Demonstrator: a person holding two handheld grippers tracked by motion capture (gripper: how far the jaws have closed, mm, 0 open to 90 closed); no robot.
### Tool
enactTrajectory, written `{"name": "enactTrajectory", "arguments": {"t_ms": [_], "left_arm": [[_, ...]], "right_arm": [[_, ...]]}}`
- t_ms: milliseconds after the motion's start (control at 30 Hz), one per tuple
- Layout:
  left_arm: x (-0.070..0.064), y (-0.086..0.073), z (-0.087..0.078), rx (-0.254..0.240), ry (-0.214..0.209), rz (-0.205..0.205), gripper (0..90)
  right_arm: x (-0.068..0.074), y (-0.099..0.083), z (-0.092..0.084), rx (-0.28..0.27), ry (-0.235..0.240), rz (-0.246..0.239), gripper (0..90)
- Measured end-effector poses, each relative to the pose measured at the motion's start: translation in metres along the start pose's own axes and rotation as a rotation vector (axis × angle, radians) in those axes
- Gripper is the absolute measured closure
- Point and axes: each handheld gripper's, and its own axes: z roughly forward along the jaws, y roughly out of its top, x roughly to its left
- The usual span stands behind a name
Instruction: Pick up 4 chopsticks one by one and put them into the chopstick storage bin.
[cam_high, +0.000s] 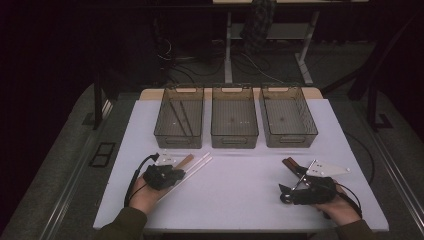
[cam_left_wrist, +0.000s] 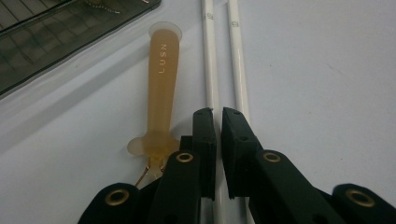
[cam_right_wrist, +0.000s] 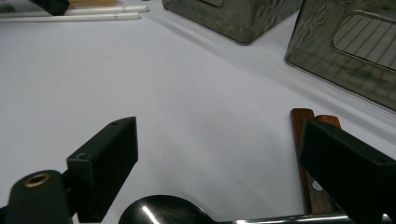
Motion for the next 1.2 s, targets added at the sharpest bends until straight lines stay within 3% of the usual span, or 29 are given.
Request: {"name": "enactTrajectory", "arguments": {"t_ms": [700,1200], "left_arm": [[0.005,0.004,-0.015,-0.047,-0.032,-0.028,84.3],[-0.001,0.010,-0.027,-0.076,-0.069,0.006,84.3]], "right_arm": [[0.000,0.000,0.000,0.000,0.003,-0.001,11.5],[0.000,0.000,0.000,0.000,0.004,-0.001,11.6]]}}
